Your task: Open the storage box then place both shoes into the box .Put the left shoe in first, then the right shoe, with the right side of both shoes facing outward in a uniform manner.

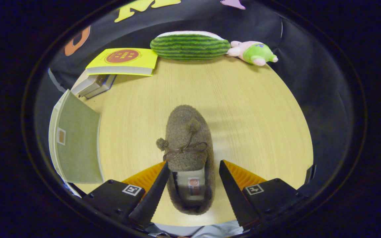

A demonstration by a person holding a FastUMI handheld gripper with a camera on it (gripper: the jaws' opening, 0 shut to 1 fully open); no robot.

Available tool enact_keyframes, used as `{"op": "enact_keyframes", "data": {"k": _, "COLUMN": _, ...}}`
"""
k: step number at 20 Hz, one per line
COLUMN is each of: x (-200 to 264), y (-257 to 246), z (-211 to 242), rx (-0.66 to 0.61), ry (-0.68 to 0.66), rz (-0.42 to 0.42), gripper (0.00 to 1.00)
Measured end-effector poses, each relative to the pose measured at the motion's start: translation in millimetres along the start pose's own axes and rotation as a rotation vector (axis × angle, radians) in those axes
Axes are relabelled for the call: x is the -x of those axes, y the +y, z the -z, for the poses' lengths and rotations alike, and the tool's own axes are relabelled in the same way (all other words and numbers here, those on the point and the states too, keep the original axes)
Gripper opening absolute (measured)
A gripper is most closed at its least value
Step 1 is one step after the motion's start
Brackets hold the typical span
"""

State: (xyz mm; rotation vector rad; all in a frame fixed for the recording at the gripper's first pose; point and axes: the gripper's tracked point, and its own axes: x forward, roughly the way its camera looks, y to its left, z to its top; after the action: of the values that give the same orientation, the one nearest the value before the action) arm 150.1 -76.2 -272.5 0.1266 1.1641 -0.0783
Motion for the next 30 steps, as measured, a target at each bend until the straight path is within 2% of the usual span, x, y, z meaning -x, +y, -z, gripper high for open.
{"op": "enact_keyframes", "data": {"k": 2, "x": 0, "y": -6, "z": 12, "rx": 0.033, "ry": 0.047, "rz": 0.027, "gripper": 0.95}}
{"op": "enact_keyframes", "data": {"k": 5, "x": -5, "y": -28, "z": 14, "rx": 0.134, "ry": 0.059, "rz": 0.129, "gripper": 0.87}}
{"op": "enact_keyframes", "data": {"k": 7, "x": -14, "y": -32, "z": 9, "rx": 0.132, "ry": 0.049, "rz": 0.146, "gripper": 0.55}}
{"op": "enact_keyframes", "data": {"k": 8, "x": -21, "y": -29, "z": 7, "rx": 0.13, "ry": 0.047, "rz": 0.131, "gripper": 0.33}}
{"op": "enact_keyframes", "data": {"k": 9, "x": -28, "y": -26, "z": 9, "rx": 0.126, "ry": 0.059, "rz": 0.112, "gripper": 0.3}}
{"op": "enact_keyframes", "data": {"k": 10, "x": -32, "y": -27, "z": 13, "rx": 0.124, "ry": 0.07, "rz": 0.121, "gripper": 0.19}}
{"op": "enact_keyframes", "data": {"k": 13, "x": -36, "y": -25, "z": 10, "rx": 0.123, "ry": 0.058, "rz": 0.119, "gripper": 0.08}}
{"op": "enact_keyframes", "data": {"k": 15, "x": -34, "y": -26, "z": 9, "rx": 0.09, "ry": 0.049, "rz": 0.116, "gripper": 0.06}}
{"op": "enact_keyframes", "data": {"k": 18, "x": -28, "y": -23, "z": 6, "rx": 0.029, "ry": 0.028, "rz": 0.07, "gripper": 0.06}}
{"op": "enact_keyframes", "data": {"k": 22, "x": -13, "y": -23, "z": 3, "rx": 0.021, "ry": 0.026, "rz": 0.07, "gripper": 0.06}}
{"op": "enact_keyframes", "data": {"k": 25, "x": 4, "y": -14, "z": 2, "rx": 0.024, "ry": 0.018, "rz": 0.025, "gripper": 0.06}}
{"op": "enact_keyframes", "data": {"k": 30, "x": 34, "y": -7, "z": -1, "rx": 0.02, "ry": -0.003, "rz": 0.007, "gripper": 0.06}}
